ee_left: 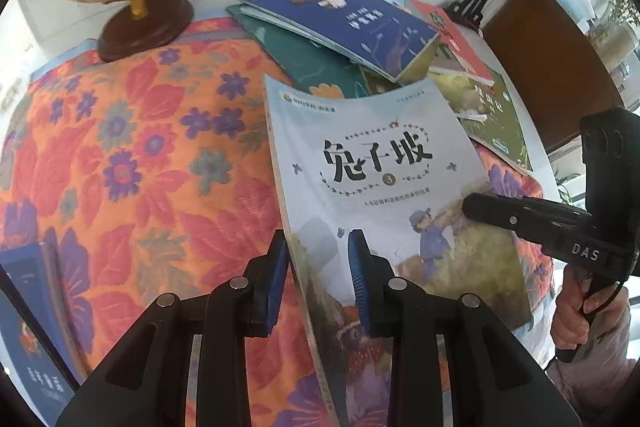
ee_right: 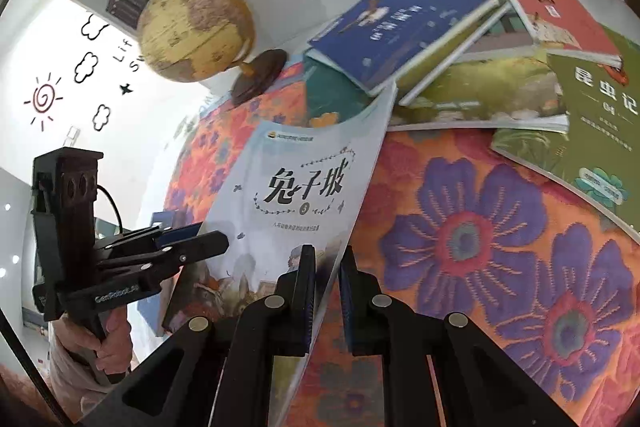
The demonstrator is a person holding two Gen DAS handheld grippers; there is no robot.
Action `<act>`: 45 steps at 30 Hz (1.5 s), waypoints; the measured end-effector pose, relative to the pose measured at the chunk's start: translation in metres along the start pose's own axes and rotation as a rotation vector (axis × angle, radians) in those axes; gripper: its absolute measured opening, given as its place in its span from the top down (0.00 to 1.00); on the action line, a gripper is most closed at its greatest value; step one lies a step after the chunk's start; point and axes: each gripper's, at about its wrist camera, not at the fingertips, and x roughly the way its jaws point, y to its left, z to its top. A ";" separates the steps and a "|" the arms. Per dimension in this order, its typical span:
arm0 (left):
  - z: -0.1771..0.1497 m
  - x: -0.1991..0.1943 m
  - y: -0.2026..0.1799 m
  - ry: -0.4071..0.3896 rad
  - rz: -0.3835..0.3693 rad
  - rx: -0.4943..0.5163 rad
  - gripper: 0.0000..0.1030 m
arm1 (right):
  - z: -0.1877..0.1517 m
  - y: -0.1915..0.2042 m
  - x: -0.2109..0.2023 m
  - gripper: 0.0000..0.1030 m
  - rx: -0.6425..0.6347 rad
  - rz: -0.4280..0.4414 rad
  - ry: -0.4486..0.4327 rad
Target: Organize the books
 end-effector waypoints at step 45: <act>-0.087 -0.131 0.195 -0.114 0.159 -0.227 0.74 | -0.008 0.234 0.109 0.89 -0.282 0.121 0.115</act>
